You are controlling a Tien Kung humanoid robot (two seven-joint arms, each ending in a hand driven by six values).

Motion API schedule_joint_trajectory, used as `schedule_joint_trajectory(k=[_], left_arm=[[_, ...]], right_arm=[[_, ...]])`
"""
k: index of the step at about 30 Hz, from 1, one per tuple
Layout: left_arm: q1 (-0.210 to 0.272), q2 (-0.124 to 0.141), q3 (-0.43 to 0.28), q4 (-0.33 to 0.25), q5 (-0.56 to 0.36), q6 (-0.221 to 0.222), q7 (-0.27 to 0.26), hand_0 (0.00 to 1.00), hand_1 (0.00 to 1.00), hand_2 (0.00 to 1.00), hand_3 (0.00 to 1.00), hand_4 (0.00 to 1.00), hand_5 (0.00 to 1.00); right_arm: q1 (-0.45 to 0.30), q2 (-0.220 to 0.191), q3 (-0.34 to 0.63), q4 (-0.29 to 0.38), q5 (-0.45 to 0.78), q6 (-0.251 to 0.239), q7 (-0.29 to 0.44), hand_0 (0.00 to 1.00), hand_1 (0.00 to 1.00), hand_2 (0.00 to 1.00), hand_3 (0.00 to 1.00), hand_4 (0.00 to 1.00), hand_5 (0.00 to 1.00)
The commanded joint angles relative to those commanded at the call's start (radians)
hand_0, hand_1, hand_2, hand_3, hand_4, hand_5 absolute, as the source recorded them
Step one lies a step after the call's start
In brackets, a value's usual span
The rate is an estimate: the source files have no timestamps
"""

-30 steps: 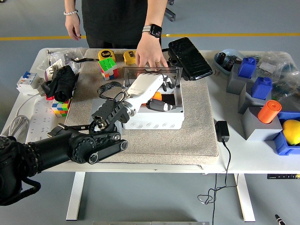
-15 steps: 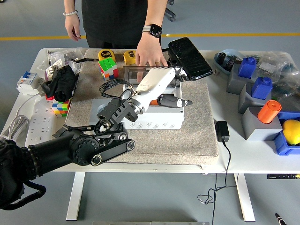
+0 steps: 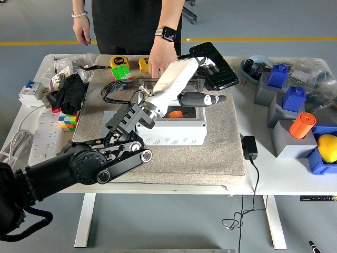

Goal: Fetch the battery,place it into the box,close the lid of the box

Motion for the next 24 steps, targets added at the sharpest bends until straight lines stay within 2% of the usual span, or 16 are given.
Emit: schedule_joint_trajectory(k=[3, 4, 9, 10, 15, 16, 21, 22, 24], left_arm=[[0.001, 0.019, -0.036, 0.016, 0.021, -0.021, 0.037, 0.639, 0.682, 0.623, 0.630, 0.998, 0.461], [0.002, 0.027, -0.044, 0.020, 0.030, -0.030, 0.054, 0.744, 0.757, 0.695, 0.716, 0.998, 0.489], [0.015, 0.075, -0.071, 0.007, 0.097, -0.106, 0.178, 0.744, 0.757, 0.695, 0.716, 0.998, 0.489], [0.021, 0.088, -0.078, -0.007, 0.110, -0.128, 0.205, 0.710, 0.719, 0.657, 0.685, 0.998, 0.513], [0.046, 0.134, -0.092, -0.070, 0.143, -0.207, 0.299, 0.710, 0.719, 0.657, 0.685, 0.998, 0.513], [0.050, 0.141, -0.093, -0.083, 0.145, -0.218, 0.312, 0.671, 0.685, 0.654, 0.701, 0.998, 0.520], [0.073, 0.171, -0.104, -0.166, 0.156, -0.249, 0.349, 0.671, 0.685, 0.654, 0.701, 0.998, 0.520], [0.077, 0.175, -0.105, -0.178, 0.159, -0.254, 0.354, 0.632, 0.666, 0.647, 0.697, 0.998, 0.519], [0.082, 0.179, -0.105, -0.197, 0.163, -0.264, 0.366, 0.632, 0.666, 0.647, 0.697, 0.998, 0.519]], right_arm=[[0.000, 0.000, 0.002, 0.001, -0.001, -0.001, 0.000, 0.589, 0.600, 0.588, 0.544, 0.978, 0.567], [0.000, -0.001, 0.003, 0.001, -0.001, -0.001, 0.001, 0.589, 0.599, 0.588, 0.544, 0.978, 0.567], [-0.003, -0.001, 0.009, 0.000, -0.002, 0.000, 0.000, 0.589, 0.599, 0.588, 0.544, 0.978, 0.567], [-0.004, 0.000, 0.010, 0.000, -0.002, 0.001, 0.000, 0.589, 0.599, 0.588, 0.544, 0.978, 0.567], [-0.004, 0.000, 0.015, -0.001, -0.004, 0.002, 0.000, 0.589, 0.599, 0.588, 0.544, 0.978, 0.567], [-0.004, 0.001, 0.017, -0.001, -0.004, 0.002, 0.000, 0.589, 0.600, 0.588, 0.544, 0.978, 0.566], [-0.003, 0.000, 0.021, 0.001, -0.006, 0.001, 0.001, 0.589, 0.600, 0.588, 0.544, 0.978, 0.566], [-0.003, 0.000, 0.022, 0.001, -0.006, 0.000, 0.001, 0.589, 0.599, 0.588, 0.544, 0.978, 0.566], [-0.002, 0.000, 0.022, 0.001, -0.006, 0.000, 0.001, 0.589, 0.599, 0.588, 0.544, 0.978, 0.566]])
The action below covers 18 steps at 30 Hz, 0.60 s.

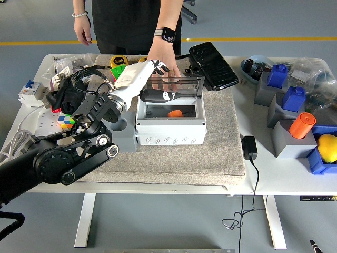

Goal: Fetch the battery,place it into the box,close the lid of the box

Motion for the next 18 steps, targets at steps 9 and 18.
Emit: schedule_joint_trajectory(k=[9, 18], left_arm=[[0.038, 0.021, 0.010, -0.063, 0.003, -0.033, 0.035, 0.607, 0.657, 0.645, 0.698, 0.998, 0.531], [0.081, 0.038, 0.027, -0.137, -0.018, -0.033, 0.034, 0.570, 0.644, 0.637, 0.696, 0.998, 0.551]], right_arm=[[-0.002, 0.000, -0.006, 0.000, 0.001, 0.000, 0.001, 0.589, 0.598, 0.588, 0.544, 0.978, 0.566], [-0.003, -0.001, -0.011, -0.001, 0.002, 0.000, -0.001, 0.589, 0.598, 0.588, 0.544, 0.978, 0.566]])
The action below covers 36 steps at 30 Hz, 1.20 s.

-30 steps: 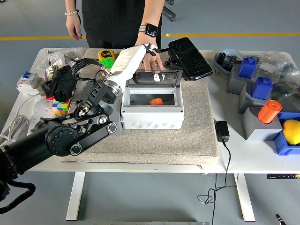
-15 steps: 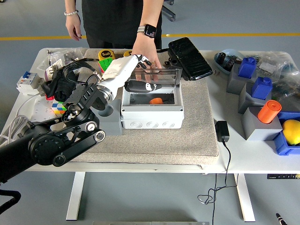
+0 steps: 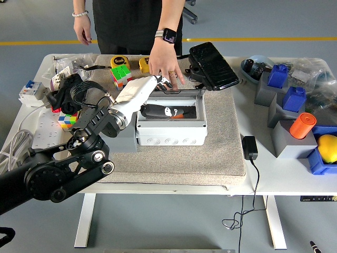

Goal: Fetch the battery,place it into the box,close the lid of the box

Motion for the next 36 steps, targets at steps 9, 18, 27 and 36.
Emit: schedule_joint_trajectory(k=[9, 18, 27, 36], left_arm=[[0.030, -0.002, 0.015, -0.007, -0.007, 0.004, -0.007, 0.566, 0.644, 0.641, 0.700, 0.998, 0.555], [0.059, 0.003, -0.047, -0.027, -0.051, 0.085, -0.105, 0.562, 0.643, 0.649, 0.702, 0.998, 0.560], [0.181, -0.009, -0.257, 0.002, -0.348, 0.172, -0.411, 0.579, 0.659, 0.654, 0.699, 0.998, 0.545], [0.310, -0.017, -0.515, 0.041, -0.737, 0.162, -0.641, 0.624, 0.667, 0.649, 0.680, 0.998, 0.546]], right_arm=[[0.000, -0.001, -0.003, 0.002, 0.000, -0.003, 0.002, 0.590, 0.599, 0.588, 0.544, 0.978, 0.566], [-0.001, -0.001, -0.002, 0.003, 0.000, -0.004, 0.002, 0.589, 0.598, 0.587, 0.543, 0.978, 0.566], [0.001, 0.004, -0.004, -0.004, 0.006, 0.002, 0.000, 0.589, 0.599, 0.588, 0.544, 0.978, 0.566], [0.007, 0.001, -0.017, -0.017, 0.024, 0.010, -0.009, 0.590, 0.598, 0.588, 0.544, 0.978, 0.566]])
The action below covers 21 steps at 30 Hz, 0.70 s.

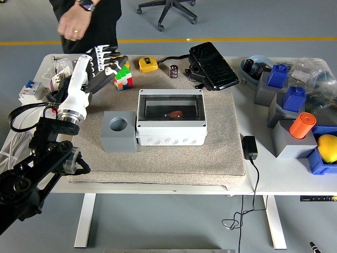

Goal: Fetch the battery,place it into the box,close the lid of the box

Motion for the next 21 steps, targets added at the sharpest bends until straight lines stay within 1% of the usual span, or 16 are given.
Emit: schedule_joint_trajectory(k=[2, 5, 7, 9, 11, 15, 17, 21], left_arm=[[0.014, 0.005, -0.042, 0.011, -0.085, -0.024, -0.016, 0.624, 0.667, 0.649, 0.680, 0.998, 0.546], [0.029, 0.015, -0.080, 0.026, -0.202, -0.054, -0.013, 0.624, 0.666, 0.648, 0.676, 0.998, 0.545], [0.036, 0.022, -0.091, 0.035, -0.239, -0.065, -0.001, 0.624, 0.666, 0.648, 0.676, 0.998, 0.545], [0.039, 0.030, -0.086, 0.041, -0.251, -0.075, 0.010, 0.624, 0.666, 0.648, 0.676, 0.998, 0.545], [0.044, 0.034, -0.077, 0.045, -0.243, -0.078, 0.014, 0.618, 0.665, 0.649, 0.670, 0.998, 0.540], [0.052, 0.029, -0.082, 0.046, -0.236, -0.085, 0.024, 0.618, 0.665, 0.649, 0.670, 0.998, 0.540], [0.051, 0.028, -0.084, 0.046, -0.231, -0.089, 0.032, 0.623, 0.667, 0.645, 0.654, 0.987, 0.523], [0.047, 0.032, -0.082, 0.046, -0.221, -0.096, 0.043, 0.623, 0.667, 0.645, 0.654, 0.987, 0.523]], right_arm=[[0.000, 0.000, -0.001, -0.002, 0.001, 0.002, -0.002, 0.590, 0.598, 0.588, 0.544, 0.978, 0.566], [0.001, 0.001, -0.002, -0.006, 0.005, 0.005, -0.005, 0.590, 0.599, 0.588, 0.544, 0.978, 0.566], [0.001, 0.002, -0.002, -0.008, 0.007, 0.006, -0.007, 0.590, 0.599, 0.588, 0.544, 0.978, 0.566], [0.002, 0.003, 0.000, -0.008, 0.007, 0.007, -0.007, 0.590, 0.599, 0.588, 0.544, 0.978, 0.566], [0.003, 0.003, 0.002, -0.008, 0.006, 0.007, -0.008, 0.590, 0.600, 0.589, 0.544, 0.979, 0.565], [0.006, 0.003, 0.004, -0.007, 0.005, 0.010, -0.012, 0.590, 0.600, 0.589, 0.544, 0.979, 0.565], [0.007, 0.003, 0.004, -0.007, 0.004, 0.013, -0.016, 0.590, 0.601, 0.589, 0.545, 0.979, 0.567], [0.007, 0.004, 0.005, -0.009, 0.005, 0.016, -0.018, 0.590, 0.601, 0.589, 0.545, 0.979, 0.567]])
